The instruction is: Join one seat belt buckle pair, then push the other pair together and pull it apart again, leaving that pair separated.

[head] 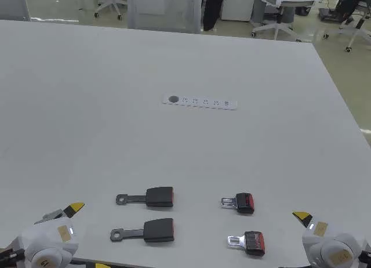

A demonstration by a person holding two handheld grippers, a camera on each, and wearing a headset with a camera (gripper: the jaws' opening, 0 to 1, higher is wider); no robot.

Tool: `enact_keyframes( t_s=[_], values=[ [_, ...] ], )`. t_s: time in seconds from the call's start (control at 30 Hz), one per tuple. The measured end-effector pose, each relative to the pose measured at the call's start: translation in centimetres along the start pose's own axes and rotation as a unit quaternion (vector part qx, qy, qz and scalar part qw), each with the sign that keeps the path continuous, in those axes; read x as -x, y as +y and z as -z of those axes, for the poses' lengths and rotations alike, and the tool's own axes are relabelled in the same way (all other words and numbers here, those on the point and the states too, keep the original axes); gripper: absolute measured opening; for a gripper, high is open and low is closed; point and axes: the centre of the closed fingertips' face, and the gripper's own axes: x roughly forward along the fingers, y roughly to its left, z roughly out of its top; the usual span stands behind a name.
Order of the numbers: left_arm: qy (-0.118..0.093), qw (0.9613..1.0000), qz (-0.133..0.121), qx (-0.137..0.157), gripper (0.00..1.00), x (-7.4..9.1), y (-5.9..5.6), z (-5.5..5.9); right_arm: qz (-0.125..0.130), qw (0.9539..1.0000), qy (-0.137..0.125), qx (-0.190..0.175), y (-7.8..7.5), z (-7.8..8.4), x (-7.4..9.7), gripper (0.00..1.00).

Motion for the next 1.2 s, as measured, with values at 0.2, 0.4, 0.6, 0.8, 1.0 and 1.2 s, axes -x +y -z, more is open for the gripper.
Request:
enact_keyframes(
  t_s=[0.2, 0.4, 0.6, 0.8, 1.0, 1.2],
  values=[
    [0.002, 1.0, 0.002, 0.0, 0.94, -0.12, -0.01, 0.22, -0.003, 1.0, -0.006, -0.001, 0.36, -0.23, 0.02, 1.0],
    [0.001, 1.0, 0.005, -0.002, 0.94, -0.11, -0.22, 0.14, 0.0, 1.0, -0.007, -0.003, 0.51, -0.24, -0.11, 0.99],
    [0.005, 0.9999, 0.012, -0.002, 0.94, -0.19, -0.58, 0.14, 0.004, 0.9997, -0.012, -0.023, 0.16, -0.44, -0.1, 0.99],
    [0.005, 0.9999, 0.011, -0.003, 0.94, -0.17, -0.5, 0.1, 0.001, 0.9998, -0.005, -0.017, 0.08, -0.25, -0.24, 0.98],
    [0.006, 0.9999, 0.007, -0.005, 0.94, -0.21, -0.22, 0.19, -0.002, 0.9999, -0.002, -0.012, 0.19, -0.28, -0.43, 0.97],
    [0.003, 1.0, -0.001, -0.005, 0.95, 0.03, -0.02, -0.06, -0.014, 0.9997, -0.013, -0.014, 0.62, -0.37, -0.54, 0.97]
  ],
)
